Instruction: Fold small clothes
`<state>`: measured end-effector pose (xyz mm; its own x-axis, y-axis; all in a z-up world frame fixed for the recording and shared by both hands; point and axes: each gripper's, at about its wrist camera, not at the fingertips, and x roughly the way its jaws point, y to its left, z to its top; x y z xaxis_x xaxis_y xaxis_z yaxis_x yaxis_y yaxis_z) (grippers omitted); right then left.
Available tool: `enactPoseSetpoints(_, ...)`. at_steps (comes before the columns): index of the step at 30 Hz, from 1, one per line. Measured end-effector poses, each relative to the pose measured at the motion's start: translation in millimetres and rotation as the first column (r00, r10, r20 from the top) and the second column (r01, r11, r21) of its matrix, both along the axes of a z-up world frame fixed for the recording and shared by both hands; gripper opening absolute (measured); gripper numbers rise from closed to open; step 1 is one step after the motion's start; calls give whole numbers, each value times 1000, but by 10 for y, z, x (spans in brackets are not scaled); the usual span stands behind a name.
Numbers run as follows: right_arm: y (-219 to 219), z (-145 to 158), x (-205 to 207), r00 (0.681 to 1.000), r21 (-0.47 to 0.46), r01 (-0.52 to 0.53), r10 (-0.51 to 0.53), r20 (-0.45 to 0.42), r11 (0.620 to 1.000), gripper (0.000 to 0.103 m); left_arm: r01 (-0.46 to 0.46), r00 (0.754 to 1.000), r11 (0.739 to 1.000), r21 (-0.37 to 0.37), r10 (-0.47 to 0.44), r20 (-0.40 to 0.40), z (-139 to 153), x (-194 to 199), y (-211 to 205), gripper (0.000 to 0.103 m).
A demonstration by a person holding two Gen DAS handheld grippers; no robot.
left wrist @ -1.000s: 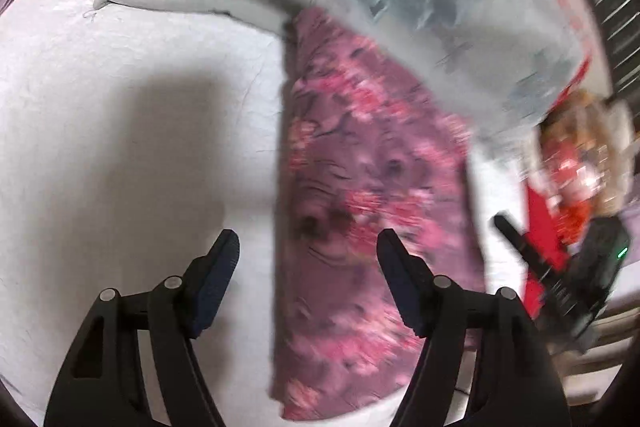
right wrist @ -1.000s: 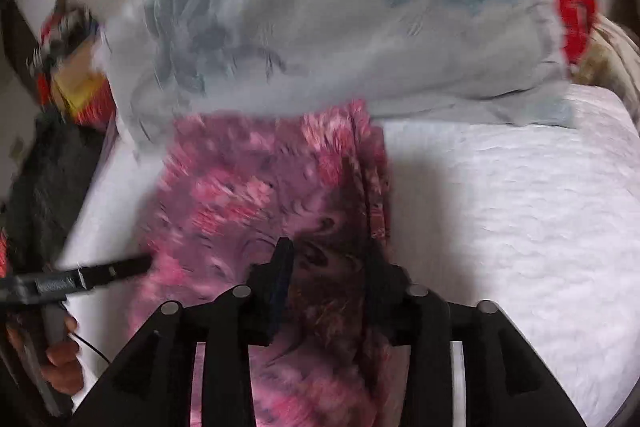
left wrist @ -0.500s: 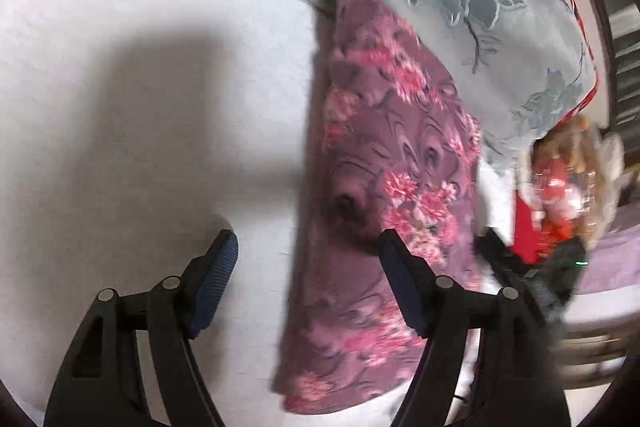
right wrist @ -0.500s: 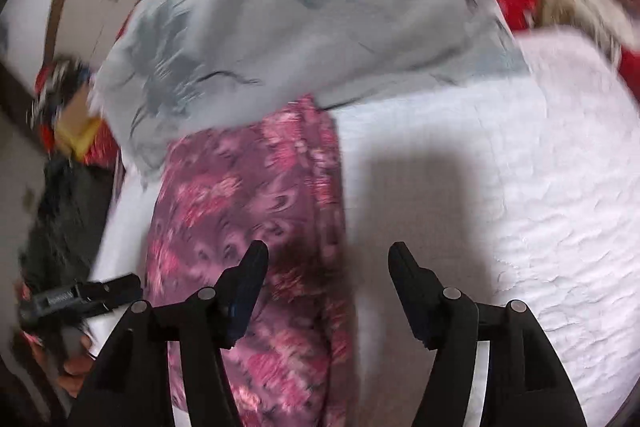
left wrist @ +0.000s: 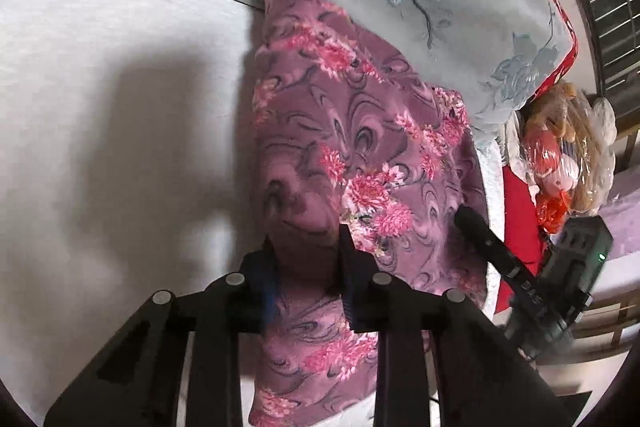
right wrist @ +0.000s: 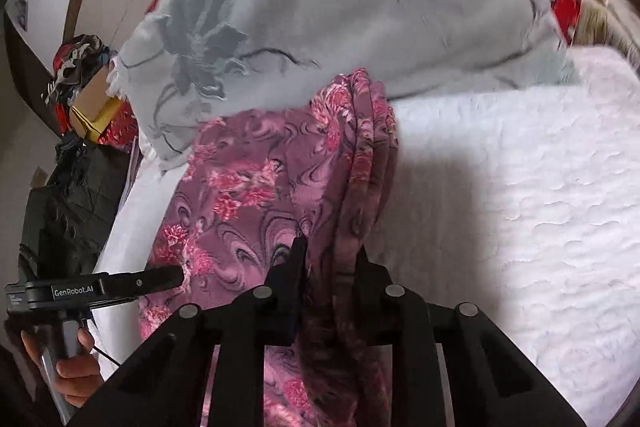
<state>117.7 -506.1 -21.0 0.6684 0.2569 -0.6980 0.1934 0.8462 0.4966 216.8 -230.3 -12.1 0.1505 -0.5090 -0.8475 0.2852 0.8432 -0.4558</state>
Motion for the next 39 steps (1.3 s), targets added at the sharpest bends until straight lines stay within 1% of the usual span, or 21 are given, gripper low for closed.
enactPoseSetpoints(3, 146, 194, -166, 999, 18, -16, 16, 39, 1000, 15, -18, 999, 1000, 6, 18, 32, 184, -118, 364, 23)
enactPoseSetpoints(6, 368, 321, -290, 997, 68, -51, 47, 69, 996, 15, -41, 999, 998, -51, 42, 25, 313, -237, 769, 23)
enactPoseSetpoints(10, 679, 267, -543, 993, 152, -101, 90, 80, 983, 14, -54, 998, 997, -46, 55, 25, 230, -490, 1074, 25)
enactPoseSetpoints(12, 840, 103, -597, 993, 157, -117, 112, 41, 981, 14, -59, 998, 998, 6, 59, -6, 13, -587, 1214, 26)
enactPoseSetpoints(14, 954, -185, -631, 990, 146, -110, 121, -70, 983, 15, -51, 996, 995, 87, 56, -64, -282, -598, 1263, 32)
enactPoseSetpoints(15, 982, -318, -636, 985, 132, -91, 109, -133, 987, 15, -54, 995, 996, 69, 59, -80, -343, -609, 1325, 37)
enactPoseSetpoints(16, 959, -388, -671, 984, 147, -67, 90, -152, 987, 19, -69, 993, 997, 33, 71, -90, -320, -618, 1397, 38)
enactPoseSetpoints(18, 877, -308, -696, 990, 165, -31, 53, -134, 986, 22, -85, 994, 996, -16, 84, -65, -162, -604, 1456, 36)
enactPoseSetpoints(20, 810, -95, -684, 996, 125, -4, 14, -84, 992, 24, -74, 997, 997, -15, 74, 5, -5, -565, 1370, 36)
enactPoseSetpoints(22, 820, 82, -584, 999, 98, -22, 24, -23, 995, 24, -42, 996, 999, 30, 39, 86, 140, -517, 1159, 46)
enactPoseSetpoints(24, 886, 165, -413, 999, 69, -46, 46, -2, 997, 25, -17, 988, 994, 106, 0, 156, 172, -469, 896, 50)
enactPoseSetpoints(27, 1022, 123, -176, 997, 3, -76, 76, -7, 997, 25, -2, 975, 964, 264, -57, 216, 11, -356, 554, 54)
enactPoseSetpoints(29, 1018, -21, -35, 997, -37, -72, 71, -37, 997, 23, -31, 968, 927, 374, -65, 242, -182, -272, 466, 68)
enactPoseSetpoints(30, 1015, -117, 13, 996, -83, -63, 57, -74, 995, 21, -40, 971, 924, 381, -54, 231, -278, -199, 442, 81)
enactPoseSetpoints(31, 995, -275, 92, 989, -116, -72, 56, -137, 991, 14, -61, 979, 931, 360, -15, 204, -332, -120, 486, 87)
enactPoseSetpoints(32, 957, -337, 126, 988, -96, -81, 67, -137, 992, 11, -75, 987, 945, 317, 25, 158, -351, -50, 562, 86)
enactPoseSetpoints(33, 908, -312, 124, 991, -80, -73, 63, -121, 994, 9, -78, 994, 964, 256, 56, 92, -359, 11, 667, 82)
enactPoseSetpoints(34, 861, -253, 123, 989, -63, -73, 64, -134, 995, 8, -79, 996, 975, 207, 70, 51, -343, 37, 770, 76)
enactPoseSetpoints(35, 848, -201, 105, 988, -61, -76, 67, -139, 995, 9, -80, 997, 981, 176, 76, 33, -301, 28, 880, 74)
enactPoseSetpoints(37, 847, -13, -44, 986, -53, -136, 130, -107, 989, 20, -79, 995, 983, 165, 68, 72, -175, -86, 1065, 74)
enactPoseSetpoints(39, 913, 100, -236, 961, 4, -268, 267, -67, 963, 22, -65, 991, 985, 163, 44, 130, -93, -308, 1206, 74)
